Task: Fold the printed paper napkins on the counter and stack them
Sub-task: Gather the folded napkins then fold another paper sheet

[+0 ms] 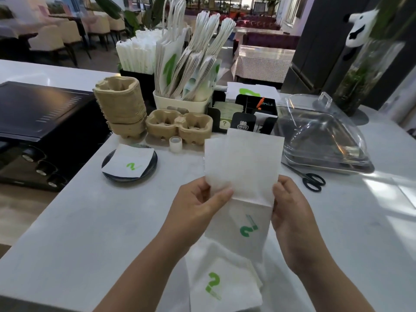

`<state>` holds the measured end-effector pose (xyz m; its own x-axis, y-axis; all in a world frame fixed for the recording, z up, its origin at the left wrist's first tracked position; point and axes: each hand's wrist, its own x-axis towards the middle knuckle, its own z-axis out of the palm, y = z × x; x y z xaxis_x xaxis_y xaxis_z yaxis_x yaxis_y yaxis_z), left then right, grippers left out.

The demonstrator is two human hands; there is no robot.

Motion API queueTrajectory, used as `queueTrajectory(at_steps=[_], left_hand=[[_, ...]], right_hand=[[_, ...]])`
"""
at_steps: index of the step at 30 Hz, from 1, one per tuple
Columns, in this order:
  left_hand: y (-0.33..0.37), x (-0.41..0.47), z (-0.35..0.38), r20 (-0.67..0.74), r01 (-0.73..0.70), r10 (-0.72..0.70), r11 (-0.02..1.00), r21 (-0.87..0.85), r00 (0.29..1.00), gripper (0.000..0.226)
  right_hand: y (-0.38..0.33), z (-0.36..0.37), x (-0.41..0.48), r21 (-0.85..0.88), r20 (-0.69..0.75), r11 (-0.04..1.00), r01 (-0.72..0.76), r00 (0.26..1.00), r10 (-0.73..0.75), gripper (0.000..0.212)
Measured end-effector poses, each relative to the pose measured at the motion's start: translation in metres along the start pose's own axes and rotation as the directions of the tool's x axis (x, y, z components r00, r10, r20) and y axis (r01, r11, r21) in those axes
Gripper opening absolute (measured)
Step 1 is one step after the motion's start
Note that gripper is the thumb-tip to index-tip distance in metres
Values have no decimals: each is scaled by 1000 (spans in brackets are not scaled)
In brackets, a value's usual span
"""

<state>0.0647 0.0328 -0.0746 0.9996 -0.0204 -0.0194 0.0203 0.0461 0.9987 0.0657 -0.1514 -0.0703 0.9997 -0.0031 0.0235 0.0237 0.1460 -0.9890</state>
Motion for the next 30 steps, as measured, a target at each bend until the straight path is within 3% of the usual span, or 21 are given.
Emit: queueTrajectory(at_steps=[2, 7, 16, 23, 25, 28, 30], left_hand=[[-2, -1, -1, 14, -16, 16, 1000, -26, 1000, 15], [-1, -4, 9, 45, -74, 73, 997, 20, 996, 26], [2, 2, 3, 11, -58, 57, 997, 43, 998, 19], [24, 8, -10, -18, -11, 12, 1000, 17, 1000, 28], [28, 11, -10, -23, 54, -55, 997, -57, 998, 29], [26, 14, -10, -36, 184, -193, 968, -170, 981, 29], [21, 15, -12, -32, 237, -252, 941, -242, 967, 31]], right_hand=[[4, 0, -1, 15, -34, 1000, 1, 999, -1, 34], [6, 14, -2, -20, -89, 1000, 12, 996, -14, 19], [3, 9, -1, 14, -76, 998, 56, 996, -55, 15], [-6, 8, 10, 122, -77, 993, 7, 997, 3, 11], [-9, 7, 10, 150, -85, 989, -1, 996, 14, 21], [-3, 2, 2, -29, -89, 999, 17, 996, -19, 63], [3, 0, -5, -40, -29, 998, -42, 999, 41, 65]])
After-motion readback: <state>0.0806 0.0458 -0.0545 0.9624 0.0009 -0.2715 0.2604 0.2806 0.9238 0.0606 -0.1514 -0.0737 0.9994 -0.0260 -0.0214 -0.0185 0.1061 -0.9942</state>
